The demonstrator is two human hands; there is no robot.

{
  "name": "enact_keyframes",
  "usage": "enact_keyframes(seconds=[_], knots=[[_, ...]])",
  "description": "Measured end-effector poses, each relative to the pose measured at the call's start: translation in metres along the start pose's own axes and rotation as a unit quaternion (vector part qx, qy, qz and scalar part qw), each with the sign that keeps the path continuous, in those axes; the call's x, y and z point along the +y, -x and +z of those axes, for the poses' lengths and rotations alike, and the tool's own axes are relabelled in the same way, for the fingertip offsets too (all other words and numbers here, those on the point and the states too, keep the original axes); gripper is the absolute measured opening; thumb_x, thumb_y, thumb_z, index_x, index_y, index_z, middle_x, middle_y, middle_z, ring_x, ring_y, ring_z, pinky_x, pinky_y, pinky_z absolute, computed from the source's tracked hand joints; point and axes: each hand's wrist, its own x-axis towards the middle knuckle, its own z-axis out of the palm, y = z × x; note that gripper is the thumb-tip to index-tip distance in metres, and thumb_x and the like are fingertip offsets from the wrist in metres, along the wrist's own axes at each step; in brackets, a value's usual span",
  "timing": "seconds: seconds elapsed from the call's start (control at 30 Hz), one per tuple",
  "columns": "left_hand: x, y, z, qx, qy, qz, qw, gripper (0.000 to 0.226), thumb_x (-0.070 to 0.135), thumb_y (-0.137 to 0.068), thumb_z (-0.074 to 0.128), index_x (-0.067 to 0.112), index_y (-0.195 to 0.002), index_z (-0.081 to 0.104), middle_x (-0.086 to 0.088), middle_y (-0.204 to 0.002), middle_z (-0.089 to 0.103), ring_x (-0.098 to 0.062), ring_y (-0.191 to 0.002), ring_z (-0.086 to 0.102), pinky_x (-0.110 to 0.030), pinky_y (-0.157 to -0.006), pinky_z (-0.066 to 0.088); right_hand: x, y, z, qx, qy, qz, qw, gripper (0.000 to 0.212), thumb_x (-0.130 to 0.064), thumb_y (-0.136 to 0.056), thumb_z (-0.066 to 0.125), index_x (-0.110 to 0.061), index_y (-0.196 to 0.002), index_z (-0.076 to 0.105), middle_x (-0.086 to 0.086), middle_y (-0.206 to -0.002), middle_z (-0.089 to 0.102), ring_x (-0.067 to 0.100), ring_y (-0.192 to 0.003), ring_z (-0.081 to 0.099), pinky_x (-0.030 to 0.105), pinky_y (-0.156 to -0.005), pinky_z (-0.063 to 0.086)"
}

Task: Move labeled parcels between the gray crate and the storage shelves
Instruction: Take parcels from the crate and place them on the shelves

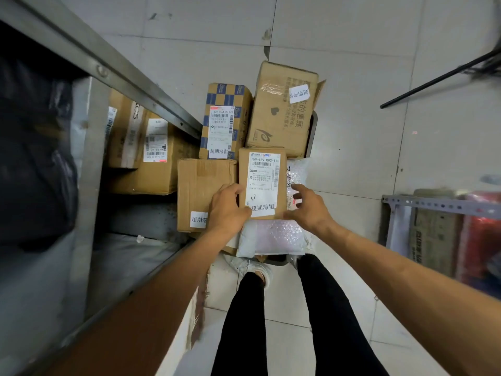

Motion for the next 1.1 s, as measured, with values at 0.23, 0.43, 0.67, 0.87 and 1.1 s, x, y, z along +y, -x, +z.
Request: enact_keyframes(seconds=[0.23, 0.43, 0.67, 0.87, 1.1], knots=[[0.063, 0.030, -0.067, -0.010, -0.065, 0.065, 0.996, 0.048, 0.007, -0.078, 0.075, 0.016, -0.123, 0.061, 0.002, -0.119, 0.063, -0.012, -0.109, 0.057, -0.022, -0.089, 0.043, -0.061, 0.064, -0.071, -0.073, 0.255, -0.059, 0.962, 0.075, -0.013, -0.076, 0.080, -0.010, -0.142, 0.043, 0.012, -0.140, 0.050, 0.028, -0.122, 0.054, 0.033, -0.097, 0.046], [0.155, 0.071, -0.146, -0.078, -0.186, 0.145, 0.969, 0.040, 0.011, -0.077, 0.077, 0.020, -0.114, 0.064, 0.006, -0.106, 0.066, -0.008, -0.090, 0.059, -0.024, -0.080, 0.050, -0.140, 0.130, -0.149, -0.028, 0.375, -0.119, 0.919, 0.067, -0.005, -0.076, 0.076, -0.011, -0.138, 0.049, 0.011, -0.135, 0.054, 0.028, -0.120, 0.053, 0.031, -0.095, 0.044], [0.250, 0.136, -0.234, -0.061, -0.293, 0.193, 0.934, 0.040, 0.020, -0.078, 0.076, 0.017, -0.115, 0.062, 0.002, -0.109, 0.066, -0.017, -0.103, 0.061, -0.032, -0.090, 0.050, -0.225, 0.220, -0.230, 0.048, 0.394, -0.141, 0.907, 0.064, -0.015, -0.080, 0.076, -0.010, -0.137, 0.049, 0.013, -0.136, 0.054, 0.030, -0.120, 0.054, 0.039, -0.099, 0.047], [0.321, 0.171, -0.298, -0.005, -0.311, 0.235, 0.921, 0.043, 0.020, -0.076, 0.080, 0.015, -0.116, 0.065, -0.001, -0.110, 0.067, -0.019, -0.099, 0.064, -0.033, -0.087, 0.052, -0.279, 0.281, -0.274, 0.098, 0.382, -0.173, 0.903, 0.067, -0.023, -0.085, 0.073, -0.012, -0.144, 0.042, 0.013, -0.141, 0.049, 0.031, -0.123, 0.052, 0.037, -0.099, 0.046], [0.369, 0.199, -0.306, 0.003, -0.343, 0.325, 0.881, 0.041, 0.024, -0.072, 0.082, 0.018, -0.109, 0.068, 0.000, -0.106, 0.069, -0.019, -0.094, 0.065, -0.034, -0.085, 0.054, -0.278, 0.348, -0.287, 0.173, 0.293, -0.183, 0.923, 0.069, -0.030, -0.083, 0.074, -0.013, -0.142, 0.044, 0.012, -0.141, 0.050, 0.028, -0.123, 0.053, 0.037, -0.101, 0.045]])
